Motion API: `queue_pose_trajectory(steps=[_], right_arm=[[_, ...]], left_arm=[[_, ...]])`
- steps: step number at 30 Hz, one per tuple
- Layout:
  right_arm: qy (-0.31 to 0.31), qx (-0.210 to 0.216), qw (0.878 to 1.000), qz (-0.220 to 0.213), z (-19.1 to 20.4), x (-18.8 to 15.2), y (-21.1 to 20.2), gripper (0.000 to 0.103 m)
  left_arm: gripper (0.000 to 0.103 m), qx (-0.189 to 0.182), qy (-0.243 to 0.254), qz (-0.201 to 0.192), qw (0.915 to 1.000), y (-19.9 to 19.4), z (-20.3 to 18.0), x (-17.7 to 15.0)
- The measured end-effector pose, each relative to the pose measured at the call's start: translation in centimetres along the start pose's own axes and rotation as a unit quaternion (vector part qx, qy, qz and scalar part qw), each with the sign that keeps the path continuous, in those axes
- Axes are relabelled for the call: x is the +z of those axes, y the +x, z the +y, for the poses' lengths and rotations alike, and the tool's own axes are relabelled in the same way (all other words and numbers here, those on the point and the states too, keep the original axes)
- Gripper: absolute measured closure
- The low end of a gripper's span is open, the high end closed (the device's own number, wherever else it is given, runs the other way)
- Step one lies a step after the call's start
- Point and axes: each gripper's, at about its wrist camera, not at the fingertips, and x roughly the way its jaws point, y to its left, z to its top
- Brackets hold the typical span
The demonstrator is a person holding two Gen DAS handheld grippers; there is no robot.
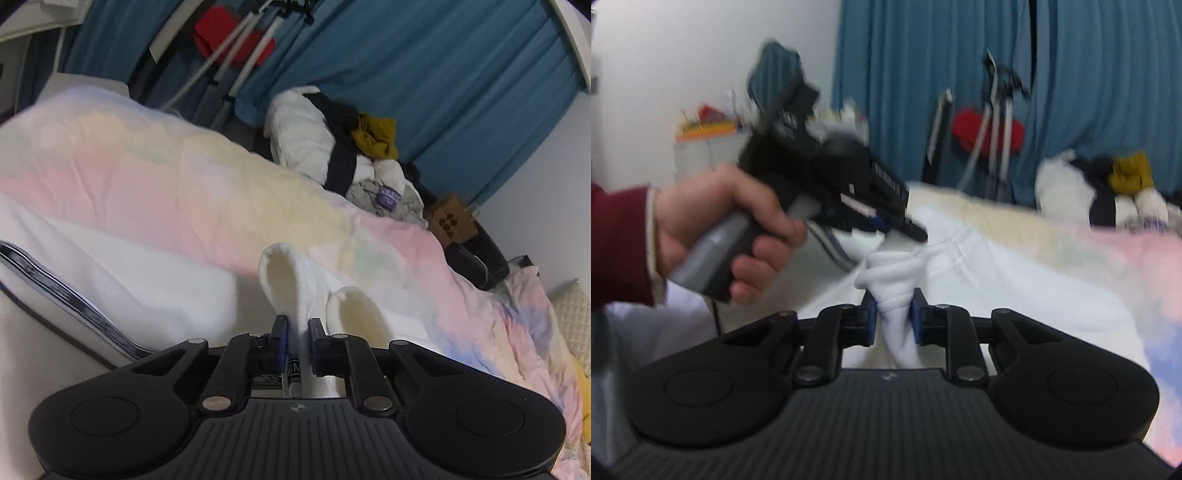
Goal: Fold clothes
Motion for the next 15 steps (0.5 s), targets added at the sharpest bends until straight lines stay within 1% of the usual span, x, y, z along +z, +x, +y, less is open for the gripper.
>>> queue_pose_trajectory(steps=[1,3,5,7,8,9,11,12,13,15], right_arm=[[0.000,0.002,1.000,0.007,0.0,-0.1,0.4,0.081],[0.006,0.007,0.999,0.038,-0.1,-0.6,1.7,0.081],[0.019,0.013,0.997,0.071,-0.3,-1.5,3.3,0.081],[0.035,0.015,0.995,0.094,-0.5,-2.3,4.5,0.081],[0.043,0.017,0.994,0.096,-0.6,-2.4,4.7,0.081],[0.051,0.019,0.994,0.094,-0.8,-2.4,4.8,0.081],[0.076,0.025,0.992,0.093,-1.3,-2.5,4.8,0.081],[0.091,0.028,0.991,0.092,-1.7,-2.5,4.7,0.080],[0.101,0.030,0.990,0.092,-2.0,-2.5,4.6,0.080],[0.112,0.033,0.989,0.092,-2.1,-2.4,4.4,0.079]], left_arm=[[0.090,0.003,-0.004,0.006,1.0000,0.3,0.4,-0.1],[0.090,0.021,-0.013,0.021,0.9995,1.3,1.2,-0.7],[0.090,0.039,-0.010,0.028,0.9988,2.2,1.7,-1.1],[0.087,0.042,-0.016,0.026,0.9987,1.7,2.0,-1.3],[0.085,0.043,-0.024,0.023,0.9985,1.0,2.2,-1.3],[0.080,0.041,-0.039,0.018,0.9982,-0.1,2.5,-1.4],[0.074,0.034,-0.071,0.013,0.9968,-2.7,3.1,-1.4],[0.063,0.028,-0.084,0.015,0.9959,-3.9,3.4,-1.3],[0.055,0.026,-0.100,0.020,0.9944,-5.3,3.7,-1.2],[0.054,0.030,-0.126,0.028,0.9911,-8.2,4.4,-1.2]])
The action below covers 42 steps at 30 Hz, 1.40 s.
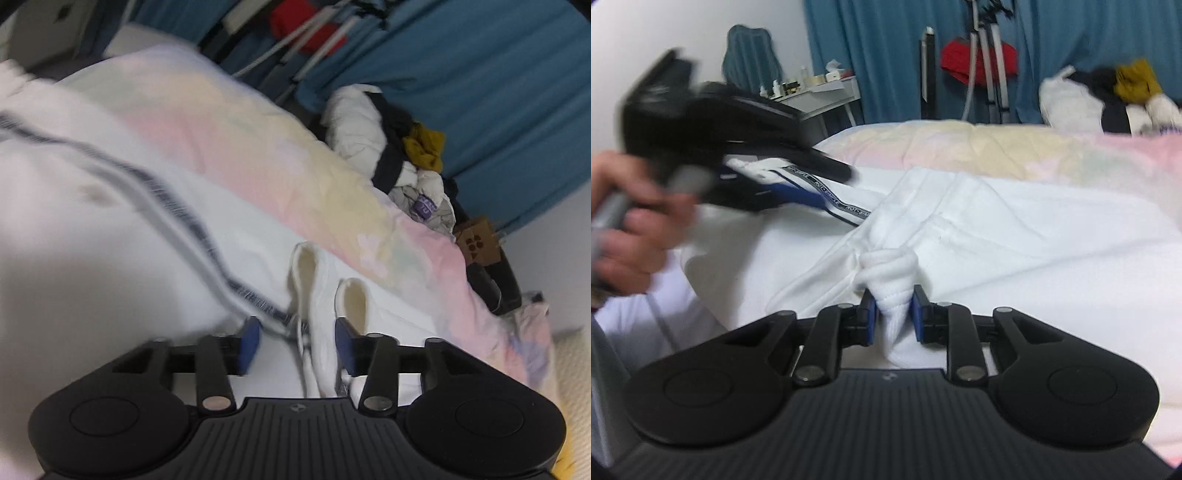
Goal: Fold clothes
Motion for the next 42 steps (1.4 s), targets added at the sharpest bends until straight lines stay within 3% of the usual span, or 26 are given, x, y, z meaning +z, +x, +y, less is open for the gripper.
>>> queue_pose_trajectory(steps=[5,7,9,10,12,13,17,20,23,27,31,35,37,42], right_arm=[[0.023,0.003,1.000,-0.001,0.0,0.1,-0.9,0.078],[0.038,0.004,0.999,-0.006,0.0,0.5,-1.6,0.076],[0.048,0.004,0.999,-0.014,0.1,0.7,-2.5,0.071],[0.052,0.004,0.998,-0.016,0.2,0.7,-2.9,0.069],[0.063,0.004,0.998,-0.021,0.1,0.7,-3.5,0.051],[0.072,0.003,0.997,-0.024,-0.1,0.7,-3.8,0.047],[0.081,-0.002,0.996,-0.033,-0.5,0.8,-5.0,0.047],[0.069,-0.024,0.996,-0.050,-0.7,0.9,-5.8,0.047],[0.068,-0.041,0.995,-0.055,-1.3,1.0,-5.6,0.047],[0.064,-0.073,0.995,-0.029,-2.2,0.7,-3.2,0.047],[0.081,-0.089,0.993,0.004,-3.8,-0.1,-0.9,0.049],[0.122,-0.083,0.989,-0.007,-5.2,0.2,-1.6,0.049],[0.148,-0.091,0.985,-0.017,-5.9,0.4,-2.6,0.049],[0.192,-0.128,0.972,-0.041,-8.4,1.2,-5.6,0.048]], left_arm=[[0.023,0.033,-0.045,-0.006,0.9984,-7.3,3.3,-0.7],[0.012,0.029,-0.092,-0.003,0.9953,-9.9,5.8,-1.2],[0.005,0.031,-0.159,-0.004,0.9868,-11.6,8.8,-1.8],[0.005,0.038,-0.193,-0.006,0.9804,-12.1,10.2,-2.0],[0.005,0.042,-0.226,-0.018,0.9730,-12.2,11.7,-1.9],[0.005,0.038,-0.237,-0.022,0.9706,-11.8,12.3,-1.8],[0.005,0.020,-0.278,-0.029,0.9599,-9.5,14.3,-1.0],[0.006,0.026,-0.285,-0.056,0.9567,-8.3,14.8,0.2],[0.009,0.075,-0.277,-0.108,0.9520,-7.8,14.9,1.5],[0.048,0.115,-0.277,-0.146,0.9428,-6.7,15.3,2.5],[0.081,0.131,-0.216,-0.177,0.9512,-7.6,12.2,2.5],[0.085,0.149,-0.077,-0.238,0.9568,-9.2,4.6,2.1],[0.085,0.141,0.000,-0.269,0.9529,-9.8,0.1,1.4],[0.085,0.099,0.145,-0.323,0.9301,-8.5,-12.7,-2.6]])
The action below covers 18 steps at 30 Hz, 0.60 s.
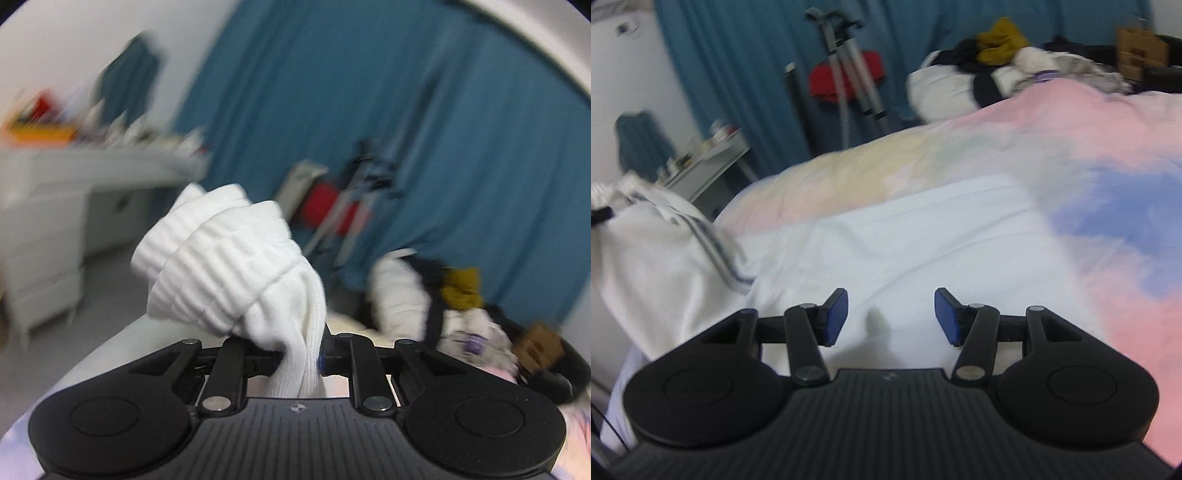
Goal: Fold clothes
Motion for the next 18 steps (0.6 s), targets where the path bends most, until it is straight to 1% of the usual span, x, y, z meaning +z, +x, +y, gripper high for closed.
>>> queue_pose_trajectory(steps=[1,4,7,9,11,12,14,16,17,18], right_arm=[[0.011,-0.001,1.000,-0.010,-0.6,0.5,-0.6,0.048],[0.039,-0.008,0.998,-0.043,-2.5,2.1,-2.5,0.048],[0.065,-0.020,0.995,-0.077,-4.8,3.4,-4.4,0.048],[0.085,-0.028,0.991,-0.097,-6.7,4.2,-5.6,0.048],[0.113,-0.028,0.987,-0.109,-8.6,4.6,-6.3,0.046],[0.129,-0.025,0.985,-0.110,-9.7,4.7,-6.4,0.046],[0.165,-0.010,0.981,-0.104,-11.8,4.7,-6.4,0.046],[0.203,0.013,0.975,-0.090,-13.6,4.5,-5.8,0.046],[0.226,0.025,0.970,-0.083,-14.5,4.3,-5.5,0.046],[0.244,0.038,0.966,-0.076,-15.2,4.1,-5.1,0.046]], left_arm=[[0.085,-0.014,0.018,-0.012,0.9997,-0.4,-2.7,-0.4],[0.085,-0.050,0.064,-0.028,0.9964,-0.3,-9.9,-3.6],[0.085,-0.085,0.108,-0.041,0.9897,-0.1,-16.9,-6.9],[0.085,-0.107,0.146,-0.025,0.9831,0.6,-20.6,-10.6],[0.086,-0.128,0.186,-0.006,0.9741,1.3,-24.1,-14.5],[0.087,-0.136,0.207,0.010,0.9687,1.6,-25.5,-16.4],[0.087,-0.151,0.248,0.053,0.9554,2.2,-27.5,-20.5],[0.087,-0.154,0.281,0.060,0.9453,2.3,-28.3,-23.3],[0.087,-0.152,0.300,0.049,0.9404,2.0,-28.6,-24.3],[0.087,-0.153,0.311,0.044,0.9371,1.8,-28.4,-24.5]])
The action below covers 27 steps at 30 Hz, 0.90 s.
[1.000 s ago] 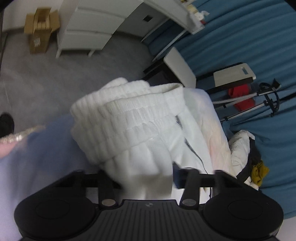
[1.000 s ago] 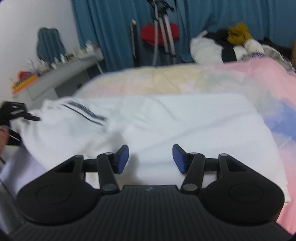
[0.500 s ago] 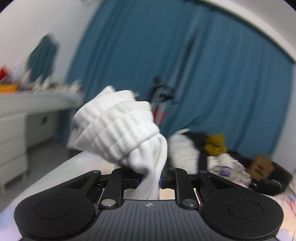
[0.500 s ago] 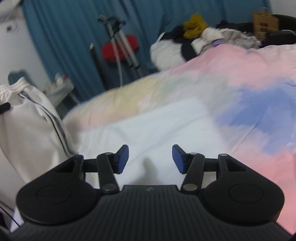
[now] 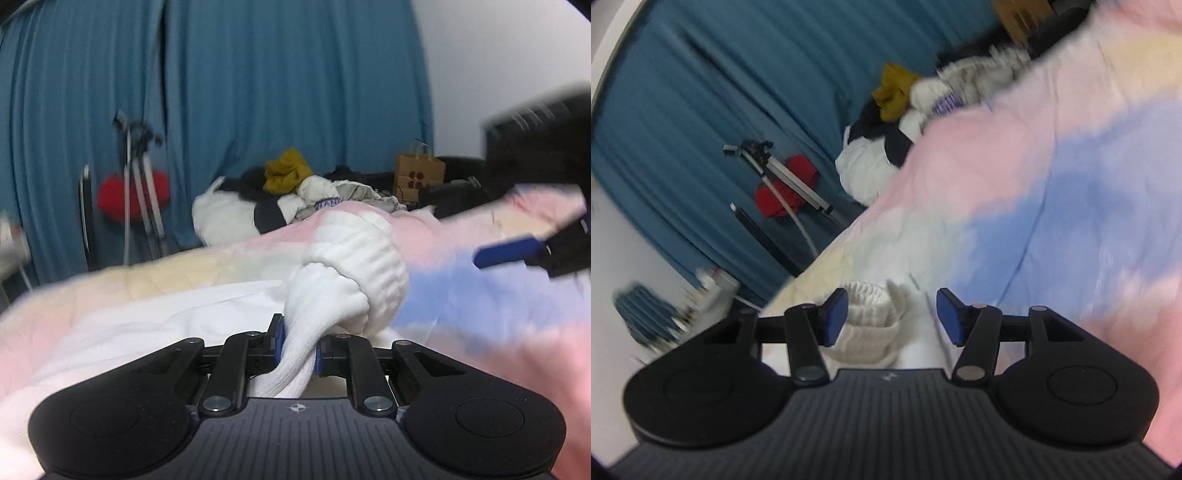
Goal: Fold clothes
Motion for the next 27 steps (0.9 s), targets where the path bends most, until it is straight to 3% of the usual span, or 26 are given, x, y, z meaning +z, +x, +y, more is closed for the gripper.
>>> queue_pose_trajectory(steps=[2,5,7,12,17,24,25,27], right_arm=[[0.025,0.018,0.999,0.016,-0.8,0.2,0.6,0.046],[0.042,0.060,0.997,0.037,-0.6,0.3,1.5,0.046],[0.047,0.087,0.994,0.052,-0.3,0.4,2.1,0.046],[0.052,0.088,0.991,0.085,0.4,0.6,4.1,0.022],[0.027,0.094,0.986,0.132,1.4,1.4,7.8,0.022],[-0.043,0.061,0.977,0.201,1.6,-0.2,12.3,0.021],[-0.054,0.060,0.975,0.206,1.6,-0.6,12.5,0.024],[-0.070,0.049,0.977,0.194,2.2,-0.6,12.0,0.048]], left_arm=[[0.085,-0.007,0.015,0.005,0.9999,-0.4,0.5,-0.4],[0.074,-0.030,0.043,0.022,0.9984,-1.4,1.9,-0.3],[0.055,-0.047,0.072,0.037,0.9957,-3.1,3.1,-0.7],[0.030,-0.048,0.166,0.075,0.9821,-6.3,7.5,-3.4],[0.028,-0.040,0.211,0.109,0.9706,-8.6,10.5,-6.1],[0.030,-0.055,0.173,0.128,0.9750,-10.4,13.2,-8.3],[0.030,-0.058,0.169,0.129,0.9754,-10.7,13.4,-8.6],[0.030,-0.061,0.162,0.130,0.9763,-11.2,13.7,-8.9]])
